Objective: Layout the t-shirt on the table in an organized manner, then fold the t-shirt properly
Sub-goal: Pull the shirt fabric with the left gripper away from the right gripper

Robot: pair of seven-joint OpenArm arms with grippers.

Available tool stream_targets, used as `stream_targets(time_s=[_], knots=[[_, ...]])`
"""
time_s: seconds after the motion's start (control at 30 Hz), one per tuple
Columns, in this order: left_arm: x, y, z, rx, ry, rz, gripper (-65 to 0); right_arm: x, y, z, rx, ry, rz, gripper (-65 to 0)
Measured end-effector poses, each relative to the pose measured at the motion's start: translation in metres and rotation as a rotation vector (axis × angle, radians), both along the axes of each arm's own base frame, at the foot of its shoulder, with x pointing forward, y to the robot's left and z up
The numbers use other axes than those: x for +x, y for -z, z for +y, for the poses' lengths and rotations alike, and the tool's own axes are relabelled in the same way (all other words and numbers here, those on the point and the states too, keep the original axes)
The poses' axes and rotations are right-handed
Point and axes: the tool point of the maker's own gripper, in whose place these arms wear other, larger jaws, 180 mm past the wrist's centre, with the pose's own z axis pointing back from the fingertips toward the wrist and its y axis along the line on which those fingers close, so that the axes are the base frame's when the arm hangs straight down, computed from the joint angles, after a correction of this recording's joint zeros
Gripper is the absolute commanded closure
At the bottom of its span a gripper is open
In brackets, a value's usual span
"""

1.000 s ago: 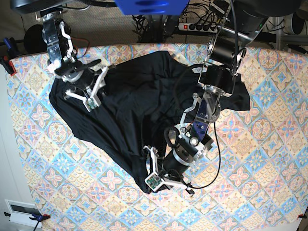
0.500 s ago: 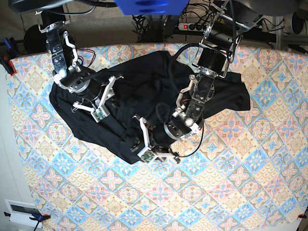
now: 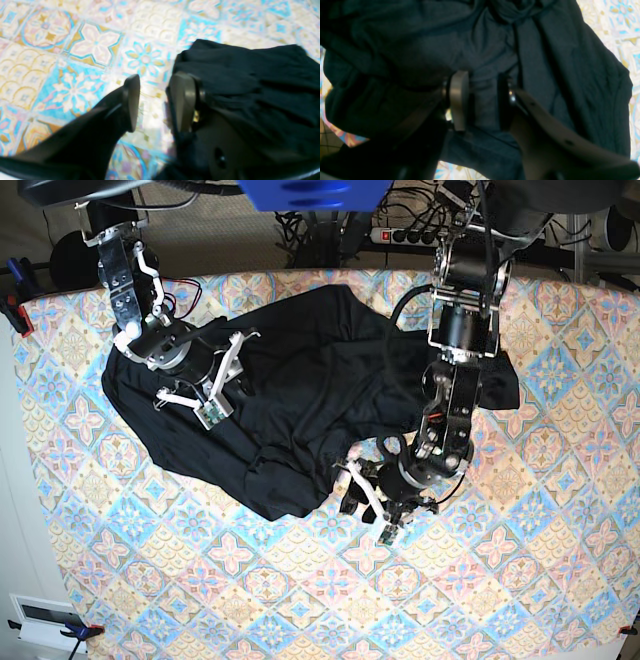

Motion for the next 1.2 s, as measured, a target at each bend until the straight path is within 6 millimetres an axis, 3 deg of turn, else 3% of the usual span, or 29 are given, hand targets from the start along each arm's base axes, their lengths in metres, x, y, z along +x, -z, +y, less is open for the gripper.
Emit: stream_targets(time_s=[0.2, 0.33, 0.47, 0.63, 0.7, 0.8, 0.83, 0.93, 1.07, 1.2], knots=[[0.006, 0.032, -0.01, -0.01, -0.003, 0.041, -23.9, -0.001, 0.001, -0.001, -0.001, 0.0, 0.002, -19.0], [0.009, 0.064, -0.015, 0.039, -0.002, 0.115, -23.9, -0.002, 0.001, 0.0, 0.001, -0.001, 0.003, -19.0], [0.007, 0.084, -0.035, 0.02, 0.016, 0.16, -23.9, -0.003, 0.001, 0.0, 0.002, 0.003, 0.004, -19.0], [0.002, 0.088, -0.062, 0.027, 0.073, 0.123, -22.9, -0.015, 0.01, 0.0, -0.001, 0.0, 0.04, -19.0], [-0.002, 0.088, -0.072, 0.046, 0.114, 0.111, -18.4, -0.014, 0.01, 0.0, -0.002, -0.001, 0.04, -19.0], [-0.008, 0.087, -0.085, 0.049, 0.151, 0.099, -4.4, -0.012, 0.008, 0.0, 0.001, 0.0, 0.031, -19.0], [-0.008, 0.084, -0.088, 0.051, 0.157, 0.099, 0.0, -0.012, 0.008, 0.0, 0.001, 0.001, 0.031, -19.0], [-0.001, 0.059, -0.095, 0.03, 0.161, 0.034, -0.1, -0.012, 0.008, -0.001, 0.001, 0.003, 0.028, -19.0], [0.021, -0.002, -0.101, -0.004, 0.162, -0.133, 0.0, -0.01, 0.007, -0.001, 0.0, 0.003, 0.024, -19.0], [0.034, -0.061, -0.086, 0.044, 0.159, -0.259, 0.0, -0.01, 0.007, -0.001, -0.002, 0.003, 0.026, -19.0]])
